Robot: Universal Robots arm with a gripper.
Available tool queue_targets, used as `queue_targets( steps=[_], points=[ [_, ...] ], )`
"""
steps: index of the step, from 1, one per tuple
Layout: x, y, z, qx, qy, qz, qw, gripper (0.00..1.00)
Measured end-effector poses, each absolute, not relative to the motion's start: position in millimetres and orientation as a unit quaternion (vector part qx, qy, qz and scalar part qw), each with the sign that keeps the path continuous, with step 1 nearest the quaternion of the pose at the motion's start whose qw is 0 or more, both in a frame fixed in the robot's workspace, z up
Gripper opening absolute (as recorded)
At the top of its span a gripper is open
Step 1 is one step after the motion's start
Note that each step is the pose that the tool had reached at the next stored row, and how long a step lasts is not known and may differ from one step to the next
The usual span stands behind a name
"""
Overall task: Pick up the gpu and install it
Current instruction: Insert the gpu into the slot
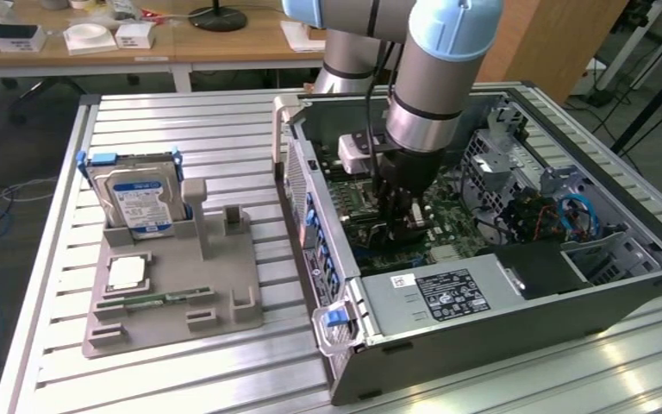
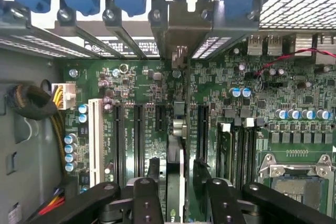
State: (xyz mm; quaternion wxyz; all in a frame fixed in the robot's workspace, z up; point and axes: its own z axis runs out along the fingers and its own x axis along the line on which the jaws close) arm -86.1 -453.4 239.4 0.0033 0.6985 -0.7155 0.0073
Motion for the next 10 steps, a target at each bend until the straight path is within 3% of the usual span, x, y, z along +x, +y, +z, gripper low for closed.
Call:
queue_targets(
  steps=[10],
  points=[
    [-86,-453,278,0.699,-0.716,0.007,0.003,0.39]
  ],
)
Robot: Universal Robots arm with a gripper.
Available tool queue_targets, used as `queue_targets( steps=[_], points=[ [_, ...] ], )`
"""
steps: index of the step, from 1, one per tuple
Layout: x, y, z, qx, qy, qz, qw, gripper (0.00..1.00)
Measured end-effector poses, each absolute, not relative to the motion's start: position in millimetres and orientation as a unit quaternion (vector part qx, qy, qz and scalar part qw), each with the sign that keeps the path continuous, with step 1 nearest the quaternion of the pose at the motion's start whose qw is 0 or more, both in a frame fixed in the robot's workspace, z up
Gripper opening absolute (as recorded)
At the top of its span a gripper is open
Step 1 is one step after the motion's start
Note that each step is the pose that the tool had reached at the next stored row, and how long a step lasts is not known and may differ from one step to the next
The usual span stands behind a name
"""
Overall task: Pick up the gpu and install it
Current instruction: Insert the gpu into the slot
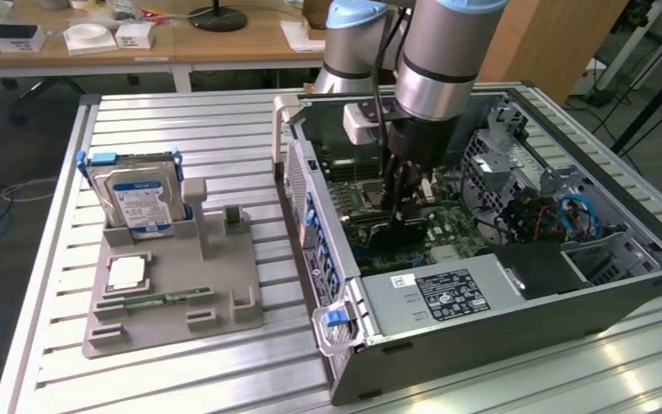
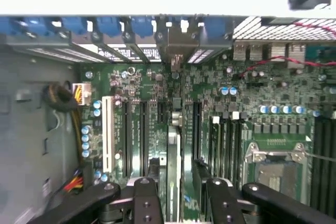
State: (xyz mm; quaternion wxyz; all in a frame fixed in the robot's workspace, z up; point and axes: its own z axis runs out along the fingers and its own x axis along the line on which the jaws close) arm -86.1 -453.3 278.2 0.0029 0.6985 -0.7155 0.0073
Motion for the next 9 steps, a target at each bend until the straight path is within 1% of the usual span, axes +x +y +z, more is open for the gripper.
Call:
queue_targets(
  steps=[2,3,4,5,6,7,9],
  points=[
    [-86.1,-453.3,278.2,0.699,-0.716,0.007,0.003,0.39],
    [-86.1,-453.3,278.2,0.699,-0.716,0.007,0.003,0.37],
    [-86.1,-453.3,278.3,0.699,-0.716,0.007,0.003,0.31],
    [-86.1,-453.3,278.2,0.699,-0.716,0.007,0.003,0.31],
    [-86.1,-453.3,278.2,0.699,-0.716,0.007,0.003,0.25],
    [-86.1,-453.3,278.2,0.699,-0.716,0.007,0.003,0.25],
    [-86.1,-453.3,278.2,0.699,-0.716,0.007,0.003,0.13]
  ],
)
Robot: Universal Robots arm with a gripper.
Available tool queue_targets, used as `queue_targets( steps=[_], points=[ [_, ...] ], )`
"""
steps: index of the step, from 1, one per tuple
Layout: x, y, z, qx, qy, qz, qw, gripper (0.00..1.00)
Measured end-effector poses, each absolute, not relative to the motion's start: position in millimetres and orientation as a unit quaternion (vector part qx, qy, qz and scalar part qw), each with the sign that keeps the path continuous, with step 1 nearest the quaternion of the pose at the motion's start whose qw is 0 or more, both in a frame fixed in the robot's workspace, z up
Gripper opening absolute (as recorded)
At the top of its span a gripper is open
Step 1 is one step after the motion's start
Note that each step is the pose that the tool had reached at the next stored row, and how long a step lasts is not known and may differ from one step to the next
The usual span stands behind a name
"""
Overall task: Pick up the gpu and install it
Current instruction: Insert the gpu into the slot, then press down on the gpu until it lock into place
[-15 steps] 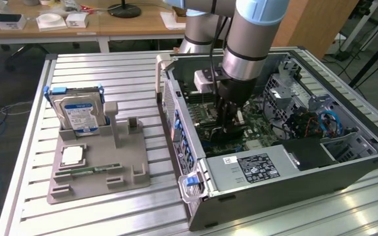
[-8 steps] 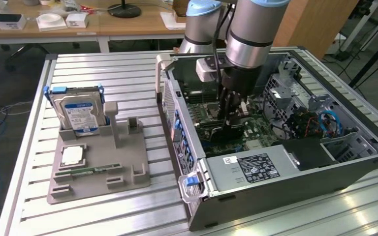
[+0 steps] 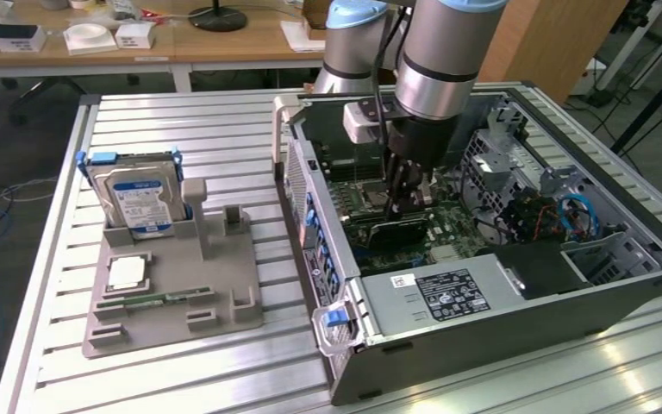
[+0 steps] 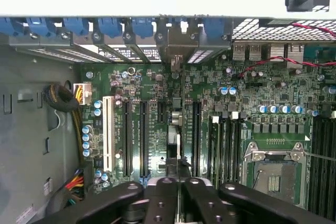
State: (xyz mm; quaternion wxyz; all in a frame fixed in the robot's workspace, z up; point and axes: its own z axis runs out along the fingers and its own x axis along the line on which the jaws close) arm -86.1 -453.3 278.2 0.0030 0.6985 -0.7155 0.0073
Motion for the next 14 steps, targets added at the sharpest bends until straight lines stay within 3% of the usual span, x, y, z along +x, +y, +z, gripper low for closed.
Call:
queue_targets(
  steps=[14],
  points=[
    [-86.1,-453.3,278.3,0.699,-0.716,0.007,0.003,0.11]
  ],
)
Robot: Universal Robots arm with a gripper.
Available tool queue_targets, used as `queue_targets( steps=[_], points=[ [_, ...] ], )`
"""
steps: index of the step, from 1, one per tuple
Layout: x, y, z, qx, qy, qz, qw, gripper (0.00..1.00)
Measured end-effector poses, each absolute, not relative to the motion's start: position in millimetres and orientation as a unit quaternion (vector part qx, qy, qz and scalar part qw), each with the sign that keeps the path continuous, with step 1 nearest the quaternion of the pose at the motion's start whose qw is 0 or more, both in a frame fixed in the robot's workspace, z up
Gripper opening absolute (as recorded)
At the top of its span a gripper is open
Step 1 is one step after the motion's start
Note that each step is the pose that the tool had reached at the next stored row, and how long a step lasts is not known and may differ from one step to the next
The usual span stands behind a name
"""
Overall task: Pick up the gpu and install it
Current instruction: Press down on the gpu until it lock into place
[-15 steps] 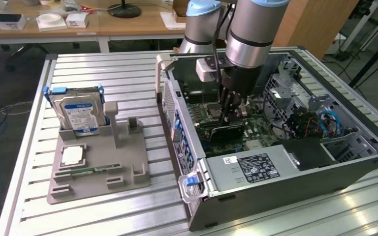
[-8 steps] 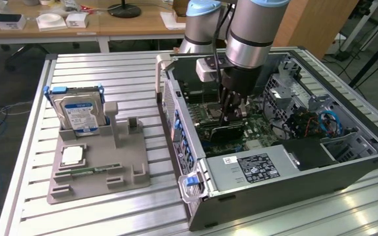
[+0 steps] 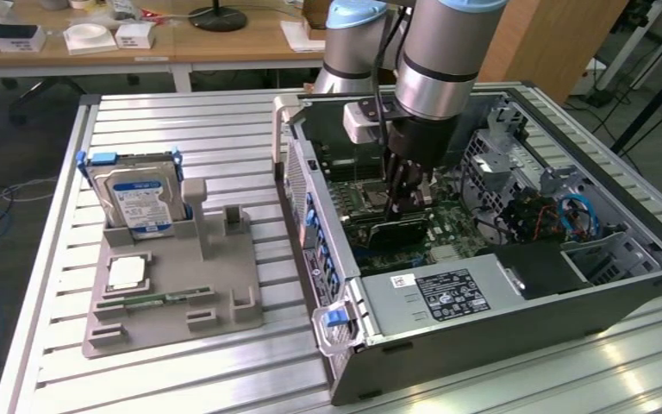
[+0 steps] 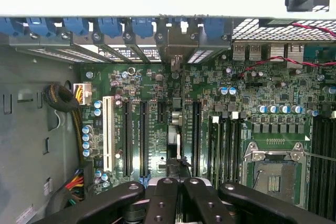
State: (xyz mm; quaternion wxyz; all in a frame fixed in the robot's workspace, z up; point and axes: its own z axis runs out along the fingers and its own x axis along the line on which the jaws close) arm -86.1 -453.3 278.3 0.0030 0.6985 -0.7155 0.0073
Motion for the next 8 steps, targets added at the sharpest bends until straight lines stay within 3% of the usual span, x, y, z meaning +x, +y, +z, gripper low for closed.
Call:
queue_targets(
  steps=[8],
  points=[
    [-86.6,-453.3,271.9,0.698,-0.716,0.005,0.001,0.11]
  ],
)
